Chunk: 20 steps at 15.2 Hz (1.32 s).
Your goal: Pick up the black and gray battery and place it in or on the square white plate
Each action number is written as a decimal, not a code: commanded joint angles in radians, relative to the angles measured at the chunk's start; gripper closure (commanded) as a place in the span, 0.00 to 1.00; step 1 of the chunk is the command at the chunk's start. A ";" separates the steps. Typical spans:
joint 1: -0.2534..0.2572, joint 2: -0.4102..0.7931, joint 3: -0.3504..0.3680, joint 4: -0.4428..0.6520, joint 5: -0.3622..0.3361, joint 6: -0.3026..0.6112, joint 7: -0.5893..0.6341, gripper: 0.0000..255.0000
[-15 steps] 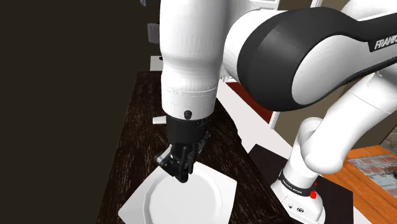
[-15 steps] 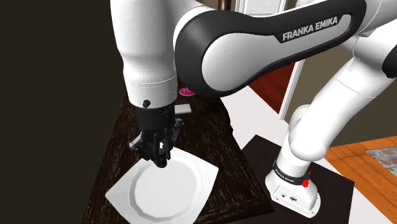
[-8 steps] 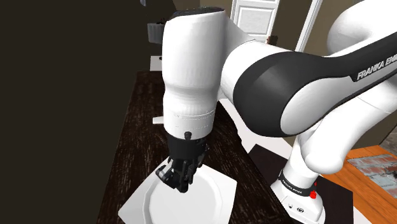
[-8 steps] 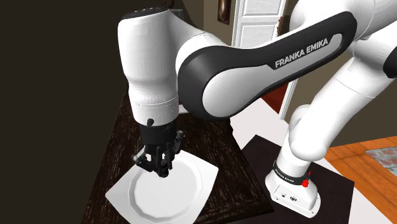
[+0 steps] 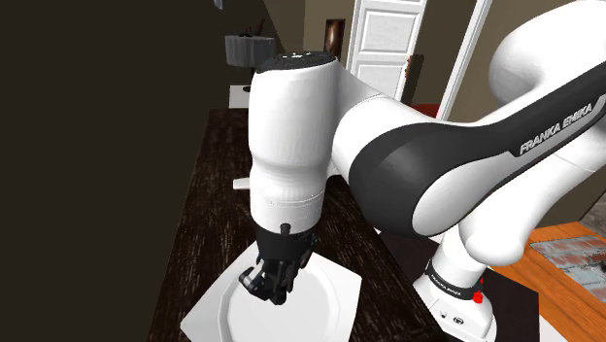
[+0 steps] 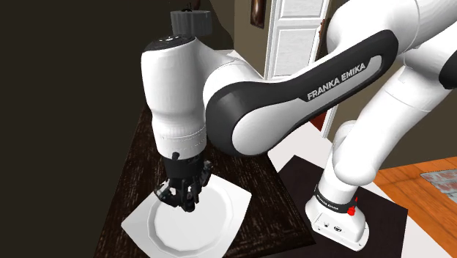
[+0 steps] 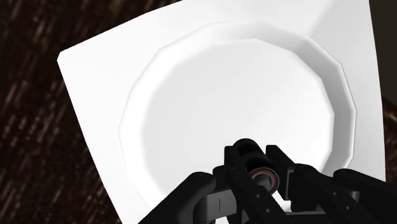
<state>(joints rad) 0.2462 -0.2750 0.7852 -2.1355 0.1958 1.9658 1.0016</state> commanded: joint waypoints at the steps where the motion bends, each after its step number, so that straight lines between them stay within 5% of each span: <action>1: 0.000 0.001 0.001 -0.001 -0.001 0.002 0.001 1.00; 4: 0.000 0.001 0.001 -0.001 -0.001 0.002 0.001 1.00; 5: 0.000 0.001 0.001 -0.001 -0.001 0.002 0.001 0.00; 10: 0.000 0.001 0.001 -0.001 -0.001 0.002 0.001 0.00; 14: -0.001 -0.025 -0.026 0.106 0.005 -0.127 -0.007 0.00; 20: -0.001 -0.025 -0.026 0.106 0.005 -0.127 -0.007 0.00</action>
<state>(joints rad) 0.2456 -0.3000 0.7595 -2.0300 0.2005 1.8391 0.9947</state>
